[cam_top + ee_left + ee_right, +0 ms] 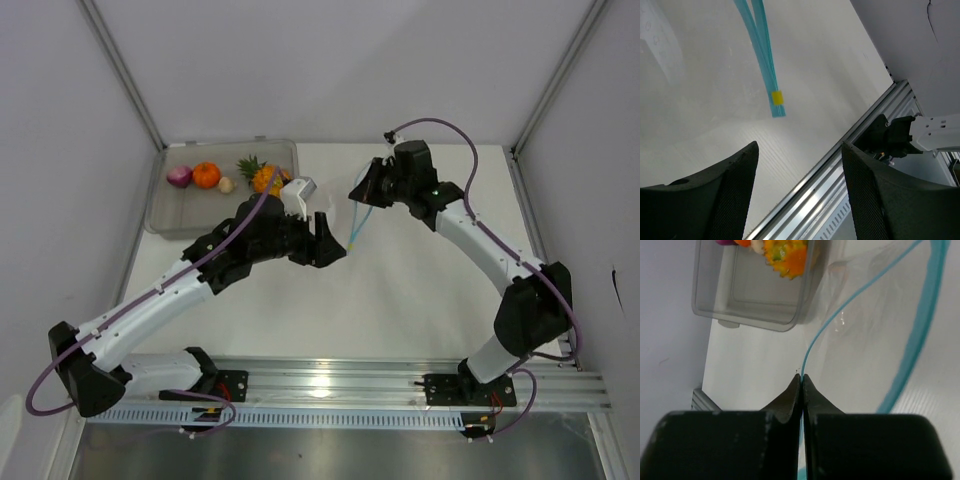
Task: Place the food in the zip-top bag and seal the zipper
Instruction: Open the zipper of the food storage bag.
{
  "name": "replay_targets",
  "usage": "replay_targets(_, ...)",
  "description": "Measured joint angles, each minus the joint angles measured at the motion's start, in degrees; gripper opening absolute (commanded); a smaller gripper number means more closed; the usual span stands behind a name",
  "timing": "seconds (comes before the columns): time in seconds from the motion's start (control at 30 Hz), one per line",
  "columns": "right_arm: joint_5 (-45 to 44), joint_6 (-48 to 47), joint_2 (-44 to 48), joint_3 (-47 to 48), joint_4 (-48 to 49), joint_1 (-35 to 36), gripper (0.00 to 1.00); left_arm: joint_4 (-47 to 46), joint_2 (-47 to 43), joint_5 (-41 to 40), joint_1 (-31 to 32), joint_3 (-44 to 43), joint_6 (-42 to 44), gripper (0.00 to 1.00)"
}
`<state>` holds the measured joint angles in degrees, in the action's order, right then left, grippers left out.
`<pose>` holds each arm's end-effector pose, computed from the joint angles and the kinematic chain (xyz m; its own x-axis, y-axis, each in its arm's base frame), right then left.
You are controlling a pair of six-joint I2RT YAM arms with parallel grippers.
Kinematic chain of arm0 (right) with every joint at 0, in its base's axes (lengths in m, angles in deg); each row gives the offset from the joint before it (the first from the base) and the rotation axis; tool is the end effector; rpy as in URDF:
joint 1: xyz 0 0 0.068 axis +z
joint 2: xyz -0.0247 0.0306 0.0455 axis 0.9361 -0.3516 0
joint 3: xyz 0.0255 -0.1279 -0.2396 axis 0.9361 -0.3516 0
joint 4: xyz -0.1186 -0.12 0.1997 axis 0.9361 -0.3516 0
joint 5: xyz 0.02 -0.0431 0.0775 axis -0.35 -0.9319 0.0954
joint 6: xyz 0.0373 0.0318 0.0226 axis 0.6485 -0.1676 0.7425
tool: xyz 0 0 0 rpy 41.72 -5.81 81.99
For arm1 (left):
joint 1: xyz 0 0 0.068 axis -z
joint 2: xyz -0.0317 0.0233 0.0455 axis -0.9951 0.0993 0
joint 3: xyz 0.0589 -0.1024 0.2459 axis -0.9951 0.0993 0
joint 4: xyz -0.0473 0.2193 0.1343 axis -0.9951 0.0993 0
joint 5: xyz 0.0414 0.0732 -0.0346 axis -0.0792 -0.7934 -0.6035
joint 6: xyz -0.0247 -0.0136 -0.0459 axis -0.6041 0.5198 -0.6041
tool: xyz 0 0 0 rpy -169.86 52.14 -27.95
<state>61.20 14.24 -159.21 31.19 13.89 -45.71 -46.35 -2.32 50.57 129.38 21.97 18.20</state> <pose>0.3470 0.1653 0.3220 -0.7201 0.2161 -0.6593 -0.3176 0.7422 0.5902 0.1781 -0.1872 0.3619 -0.6762 -0.0273 -0.7362 0.5378 0.6647 -0.5186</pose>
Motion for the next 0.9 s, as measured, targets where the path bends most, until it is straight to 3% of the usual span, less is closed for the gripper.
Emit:
replay_targets(0.2, -15.6, 7.2, 5.6, -1.2, -6.9, 10.5, 0.0, 0.1, 0.0, -4.9, 3.7, 0.0, -0.3, 0.68)
replay_targets(0.37, -23.2, 12.5, 6.1, -3.7, -9.8, 16.3, 0.0, 0.1, 0.0, -11.1, 6.7, 1.5, -1.0, 0.68)
replay_targets(0.9, -28.0, 18.9, 11.6, -5.1, -10.6, 19.9, 0.0, 0.6, 0.2, -26.3, 9.0, 4.8, -0.6, 0.66)
